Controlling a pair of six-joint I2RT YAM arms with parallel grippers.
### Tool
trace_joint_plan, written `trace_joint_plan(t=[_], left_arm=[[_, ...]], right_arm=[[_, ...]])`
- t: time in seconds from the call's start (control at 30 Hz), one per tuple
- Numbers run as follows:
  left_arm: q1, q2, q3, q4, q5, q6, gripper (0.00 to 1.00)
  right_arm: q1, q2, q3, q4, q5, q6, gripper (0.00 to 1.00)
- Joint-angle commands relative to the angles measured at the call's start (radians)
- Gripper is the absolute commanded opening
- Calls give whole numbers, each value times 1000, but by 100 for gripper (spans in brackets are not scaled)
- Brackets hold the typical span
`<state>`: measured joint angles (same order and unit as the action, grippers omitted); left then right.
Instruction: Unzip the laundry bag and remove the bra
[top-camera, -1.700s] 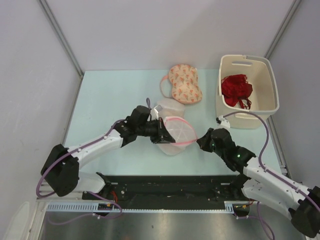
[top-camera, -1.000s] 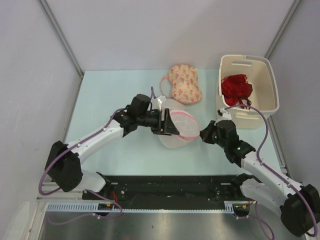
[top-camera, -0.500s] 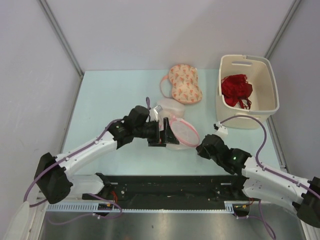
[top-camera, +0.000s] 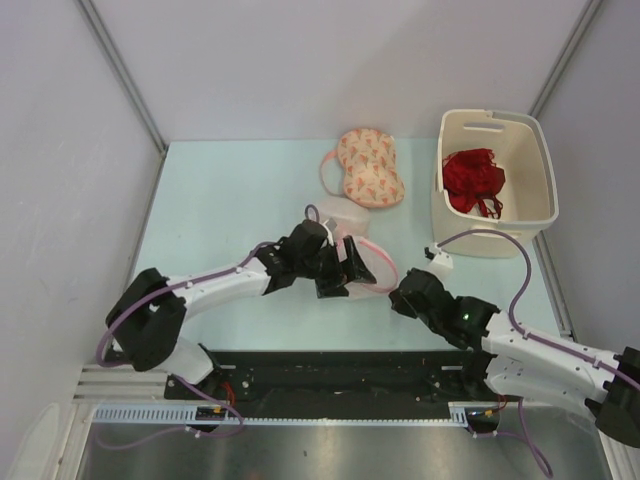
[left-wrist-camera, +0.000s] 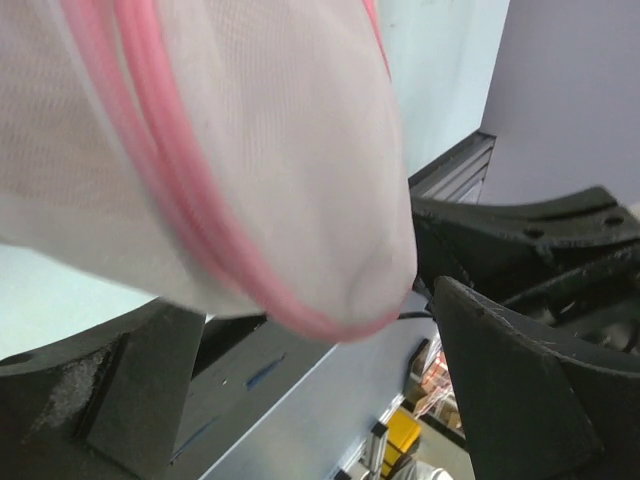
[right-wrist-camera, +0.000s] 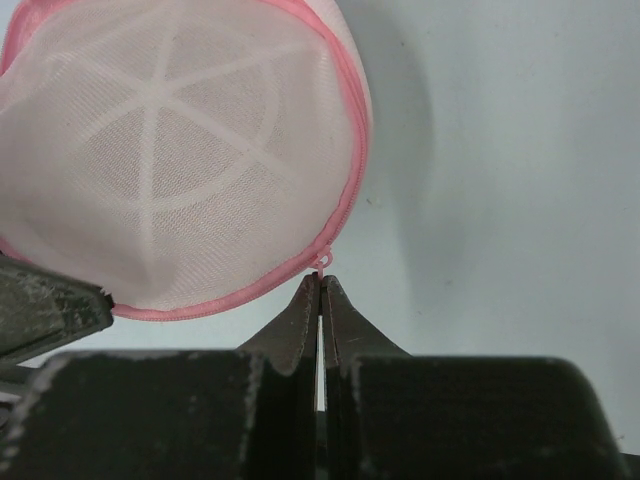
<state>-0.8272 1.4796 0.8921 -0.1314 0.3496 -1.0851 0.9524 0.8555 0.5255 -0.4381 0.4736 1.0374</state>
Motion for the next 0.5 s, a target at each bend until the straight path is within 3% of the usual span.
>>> trace_joint_plan(t=[0.0, 0.07, 0.17, 0.2, 0.27, 0.3, 0.37, 0.47], left_arm=[[-9, 11, 18, 166, -29, -64, 94], [-9, 25, -2, 223, -29, -87, 89], [-9, 64, 27, 190, -27, -79, 71], [-9, 68, 30, 185, -27, -78, 58], [-9, 68, 24, 188, -24, -78, 42], [-9, 64, 19, 188, -20, -78, 19], [-7, 53, 16, 171, -6, -64, 0], [11, 33, 7, 145, 31, -27, 0]], right_arm=[[17, 13, 37, 1, 48, 19, 0], [22, 20, 37, -2, 45, 21, 0], [39, 28, 37, -8, 51, 24, 0], [42, 28, 37, -16, 54, 27, 0], [48, 19, 37, -37, 68, 32, 0], [49, 14, 37, -47, 72, 35, 0], [48, -4, 37, -76, 94, 29, 0], [-7, -48, 30, -94, 93, -37, 0]])
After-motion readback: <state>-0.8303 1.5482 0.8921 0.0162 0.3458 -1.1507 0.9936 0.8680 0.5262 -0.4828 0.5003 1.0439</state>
